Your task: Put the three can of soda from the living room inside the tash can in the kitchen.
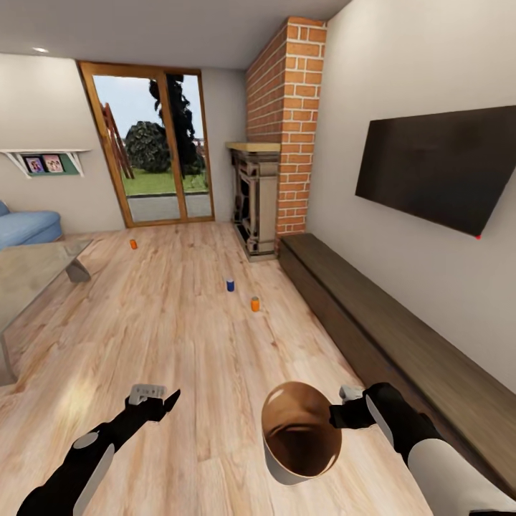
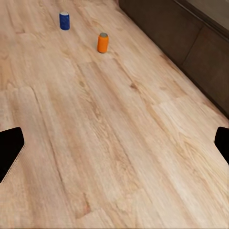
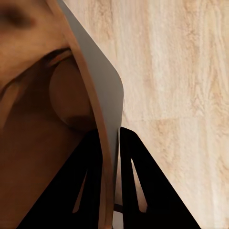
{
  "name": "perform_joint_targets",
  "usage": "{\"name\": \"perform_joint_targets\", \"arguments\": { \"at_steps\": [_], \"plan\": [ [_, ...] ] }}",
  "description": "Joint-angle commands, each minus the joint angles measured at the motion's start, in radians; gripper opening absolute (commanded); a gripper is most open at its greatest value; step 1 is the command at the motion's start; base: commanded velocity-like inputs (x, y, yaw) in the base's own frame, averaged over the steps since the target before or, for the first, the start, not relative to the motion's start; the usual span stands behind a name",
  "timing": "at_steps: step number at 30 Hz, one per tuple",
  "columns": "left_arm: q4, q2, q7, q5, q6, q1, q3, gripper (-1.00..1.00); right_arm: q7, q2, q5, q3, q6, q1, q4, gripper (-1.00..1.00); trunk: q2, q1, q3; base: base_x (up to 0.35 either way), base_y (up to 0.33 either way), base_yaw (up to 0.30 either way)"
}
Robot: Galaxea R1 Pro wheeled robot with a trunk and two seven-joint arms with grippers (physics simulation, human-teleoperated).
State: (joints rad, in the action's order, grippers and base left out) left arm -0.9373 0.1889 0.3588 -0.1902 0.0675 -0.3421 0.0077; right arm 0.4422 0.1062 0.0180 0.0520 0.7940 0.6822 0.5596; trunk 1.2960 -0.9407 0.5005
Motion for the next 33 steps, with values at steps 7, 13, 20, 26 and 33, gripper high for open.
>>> {"name": "perform_joint_targets", "arguments": {
  "at_steps": [7, 13, 20, 26, 33],
  "plan": [
    [0.000, 0.000, 0.000, 0.000, 0.000, 0.000, 0.000, 1.00, 0.008, 0.000, -0.025, -0.001, 0.005, 0.000, 0.000, -1.00, 0.000, 0.000, 0.000, 0.253, 0.197, -0.001],
    [0.001, 0.000, -0.001, 0.001, 0.000, 0.000, 0.000, 1.00, 0.007, -0.002, -0.024, 0.003, 0.005, 0.000, -0.001, -1.00, 0.000, 0.000, 0.000, 0.253, 0.197, 0.000],
    [0.002, 0.000, -0.003, 0.001, 0.000, 0.000, -0.001, 1.00, 0.007, -0.003, -0.022, 0.007, 0.005, 0.000, -0.006, -1.00, 0.000, 0.000, 0.000, 0.253, 0.197, 0.000],
    [0.002, 0.000, -0.003, 0.001, 0.000, -0.001, -0.001, 1.00, 0.007, -0.003, -0.022, 0.007, 0.005, 0.000, -0.007, -1.00, 0.000, 0.000, 0.001, 0.254, 0.197, 0.000],
    [0.002, 0.000, -0.004, 0.001, -0.001, 0.000, -0.002, 1.00, 0.007, -0.003, -0.020, 0.009, 0.005, 0.000, -0.007, -1.00, 0.000, 0.000, 0.003, 0.255, 0.196, 0.000]
  ]
}}
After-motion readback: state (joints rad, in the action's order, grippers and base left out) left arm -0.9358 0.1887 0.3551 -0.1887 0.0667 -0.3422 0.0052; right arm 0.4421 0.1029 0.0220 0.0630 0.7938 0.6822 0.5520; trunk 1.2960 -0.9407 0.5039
